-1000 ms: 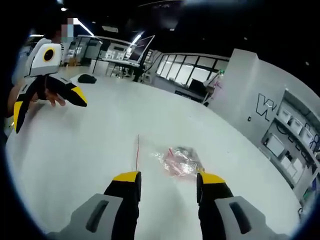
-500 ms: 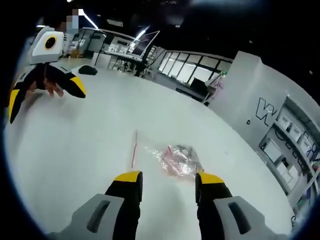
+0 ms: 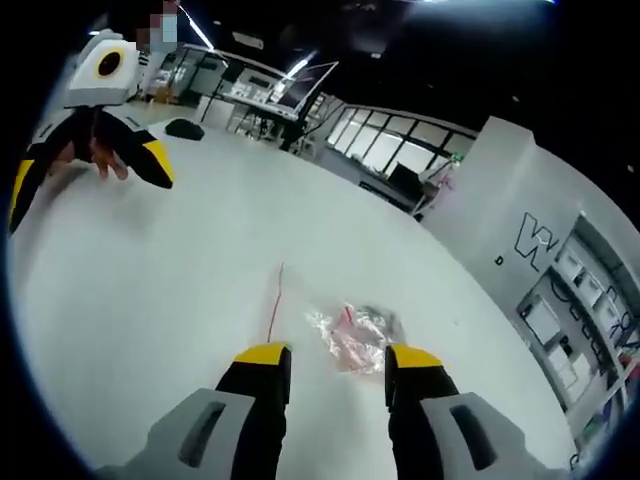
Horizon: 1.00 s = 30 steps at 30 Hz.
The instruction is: Open the resealable bag by pulling the two sides of the seal apart until the entire bag opening is separated and visibly accessible.
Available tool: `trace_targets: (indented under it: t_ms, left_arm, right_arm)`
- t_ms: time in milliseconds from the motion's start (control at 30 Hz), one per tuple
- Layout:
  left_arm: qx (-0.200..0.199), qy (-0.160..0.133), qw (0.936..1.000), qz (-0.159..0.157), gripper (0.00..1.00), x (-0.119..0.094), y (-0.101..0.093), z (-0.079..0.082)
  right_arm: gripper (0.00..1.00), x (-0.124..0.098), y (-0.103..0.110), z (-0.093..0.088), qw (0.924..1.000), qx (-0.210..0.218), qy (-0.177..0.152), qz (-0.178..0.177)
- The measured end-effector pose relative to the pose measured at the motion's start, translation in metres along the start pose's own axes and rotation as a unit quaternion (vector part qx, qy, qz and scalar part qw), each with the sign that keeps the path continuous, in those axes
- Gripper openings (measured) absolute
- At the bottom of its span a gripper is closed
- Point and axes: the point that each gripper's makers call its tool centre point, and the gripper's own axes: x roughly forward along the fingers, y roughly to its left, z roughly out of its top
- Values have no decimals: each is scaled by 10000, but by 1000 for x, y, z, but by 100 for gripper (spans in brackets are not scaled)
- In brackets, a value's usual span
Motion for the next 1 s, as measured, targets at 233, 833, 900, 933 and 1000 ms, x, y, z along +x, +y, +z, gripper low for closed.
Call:
trace_targets:
  t_ms: [233,833,900,933,1000]
  left_arm:
    - [-2,-11,10000,-16,85,1,-1,0]
    - [-8,-21,10000,-23,85,2,0,0]
    - [-6,-12,10000,-37,85,2,-1,0]
    - [-1,-5,10000,-36,85,2,-1,-1]
    - [10,11,10000,-39,85,2,0,-1]
  right_arm:
    - [32,6,-5,-1,10000,-44,6,-48]
    - [18,19,-6,5,9998,-127,-120,0]
    - [15,21,-5,5,9997,-178,-145,26]
    - [14,22,-5,5,9997,-178,-136,23]
    - [9,24,-1,6,9997,-118,-181,130]
